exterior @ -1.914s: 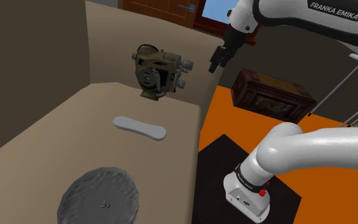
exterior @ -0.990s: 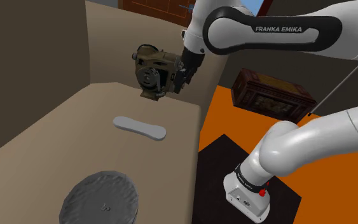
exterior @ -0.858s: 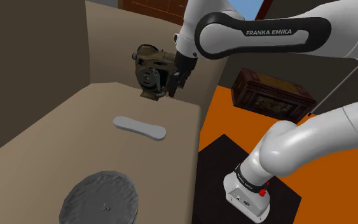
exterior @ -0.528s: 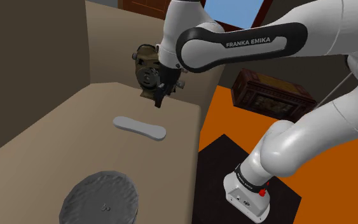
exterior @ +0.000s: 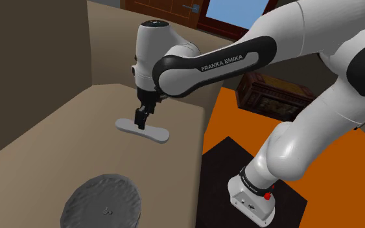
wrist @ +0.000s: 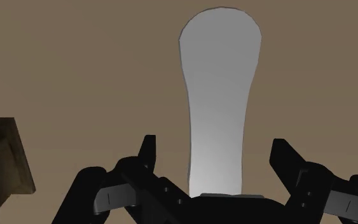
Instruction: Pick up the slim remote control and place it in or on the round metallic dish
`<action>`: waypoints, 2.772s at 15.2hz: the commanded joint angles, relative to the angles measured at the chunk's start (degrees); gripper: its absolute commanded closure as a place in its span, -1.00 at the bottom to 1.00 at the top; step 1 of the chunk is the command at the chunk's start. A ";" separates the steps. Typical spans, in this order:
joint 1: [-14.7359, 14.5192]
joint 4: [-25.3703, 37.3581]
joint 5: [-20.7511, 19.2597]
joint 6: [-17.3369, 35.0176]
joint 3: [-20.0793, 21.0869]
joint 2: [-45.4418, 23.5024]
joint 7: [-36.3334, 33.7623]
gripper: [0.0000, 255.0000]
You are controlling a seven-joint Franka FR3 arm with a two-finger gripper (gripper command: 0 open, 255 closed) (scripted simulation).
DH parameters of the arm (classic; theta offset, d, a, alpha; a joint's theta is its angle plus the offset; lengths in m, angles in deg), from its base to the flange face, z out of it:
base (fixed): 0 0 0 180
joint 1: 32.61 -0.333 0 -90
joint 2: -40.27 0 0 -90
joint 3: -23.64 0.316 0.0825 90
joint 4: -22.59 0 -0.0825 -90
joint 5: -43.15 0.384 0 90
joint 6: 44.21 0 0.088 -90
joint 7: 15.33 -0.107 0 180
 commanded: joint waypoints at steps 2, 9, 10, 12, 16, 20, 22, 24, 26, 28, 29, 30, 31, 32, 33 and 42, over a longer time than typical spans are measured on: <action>-0.43 0.17 -1.08 2.23 0.74 -2.87 -0.86 -1.00; -0.37 -1.94 -2.31 6.51 0.80 -5.24 -1.75 -1.00; -0.37 -1.94 -2.32 6.51 0.80 -5.24 -1.75 -1.00; -0.37 -1.94 -2.32 6.51 0.80 -5.24 -1.75 -1.00; -0.37 -1.94 -2.31 6.50 0.80 -5.23 -1.75 -1.00; -0.37 -1.97 -2.31 6.52 0.79 -5.22 -1.74 1.00; -0.37 -1.96 -2.31 6.52 0.79 -5.22 -1.74 1.00; -0.37 -1.97 -2.31 6.52 0.79 -5.22 -1.74 1.00; -0.37 -1.94 -2.32 6.51 0.80 -5.24 -1.75 1.00; -0.36 -1.26 -1.82 4.98 0.77 -4.31 -1.35 1.00; -0.36 -0.90 -1.59 4.22 0.75 -3.87 -1.16 1.00; -0.36 -0.53 -1.37 3.46 0.72 -3.43 -0.98 1.00; -0.36 -0.15 -1.16 2.69 0.69 -3.02 -0.80 1.00; -0.36 0.24 -0.97 1.92 0.66 -2.61 -0.63 1.00; -0.35 0.65 -0.78 1.16 0.63 -2.22 -0.47 1.00; -0.33 4.86 0.48 -5.75 0.27 0.70 0.68 1.00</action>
